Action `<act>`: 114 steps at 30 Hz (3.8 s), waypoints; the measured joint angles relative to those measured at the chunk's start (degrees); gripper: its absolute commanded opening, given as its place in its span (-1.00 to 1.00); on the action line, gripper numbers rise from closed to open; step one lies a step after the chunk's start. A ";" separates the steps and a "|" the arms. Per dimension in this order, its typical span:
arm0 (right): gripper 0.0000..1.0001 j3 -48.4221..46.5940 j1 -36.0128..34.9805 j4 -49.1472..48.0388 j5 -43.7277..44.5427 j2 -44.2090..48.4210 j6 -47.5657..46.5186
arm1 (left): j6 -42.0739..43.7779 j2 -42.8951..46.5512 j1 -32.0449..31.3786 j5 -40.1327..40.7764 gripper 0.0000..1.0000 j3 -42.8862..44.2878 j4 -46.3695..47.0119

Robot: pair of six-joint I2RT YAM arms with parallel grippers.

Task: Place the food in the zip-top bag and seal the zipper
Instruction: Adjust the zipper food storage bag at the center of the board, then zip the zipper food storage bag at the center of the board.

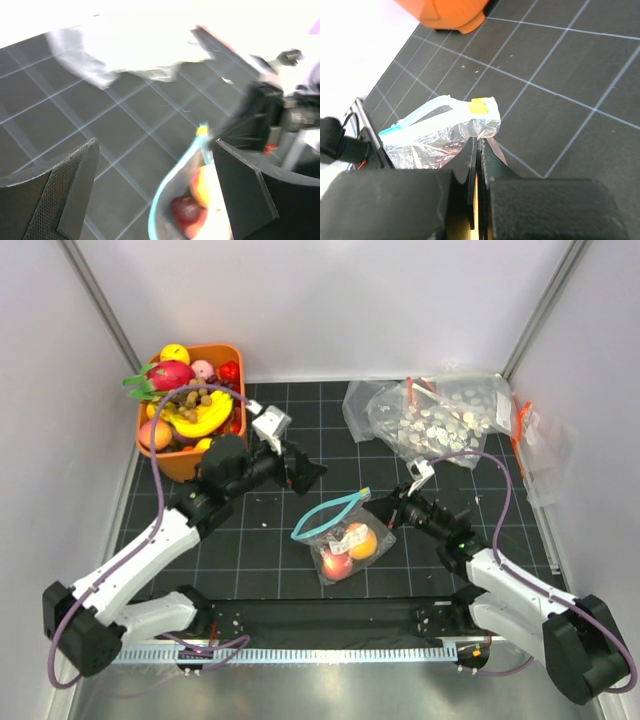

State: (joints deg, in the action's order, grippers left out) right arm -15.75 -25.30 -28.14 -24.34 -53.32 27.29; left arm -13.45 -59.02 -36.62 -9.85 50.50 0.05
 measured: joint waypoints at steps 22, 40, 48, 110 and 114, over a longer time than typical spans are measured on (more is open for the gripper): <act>-0.98 2.62 -3.69 4.52 1.70 13.31 -2.12 | -1.22 -12.52 -8.79 -10.80 0.99 -0.09 -5.64; -0.98 2.99 -4.17 4.68 1.68 13.18 -2.99 | -1.55 -19.89 -8.76 -18.93 0.00 -1.14 8.13; -0.92 3.13 -4.24 4.83 1.70 13.20 -3.23 | -1.38 -21.70 -8.76 -22.18 -1.00 -1.20 8.74; -0.98 -8.63 -7.02 18.62 -18.27 23.28 -1.51 | 5.81 -15.47 -8.09 -48.41 0.22 10.29 -10.62; -0.98 -9.84 -7.41 20.76 -16.46 23.02 -1.92 | 4.87 -15.34 -8.11 -44.78 0.36 10.38 -10.60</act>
State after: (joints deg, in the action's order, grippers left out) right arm -25.58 -32.71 -7.38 -40.80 -30.30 25.36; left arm -8.58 -74.37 -44.73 -54.63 60.88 -10.55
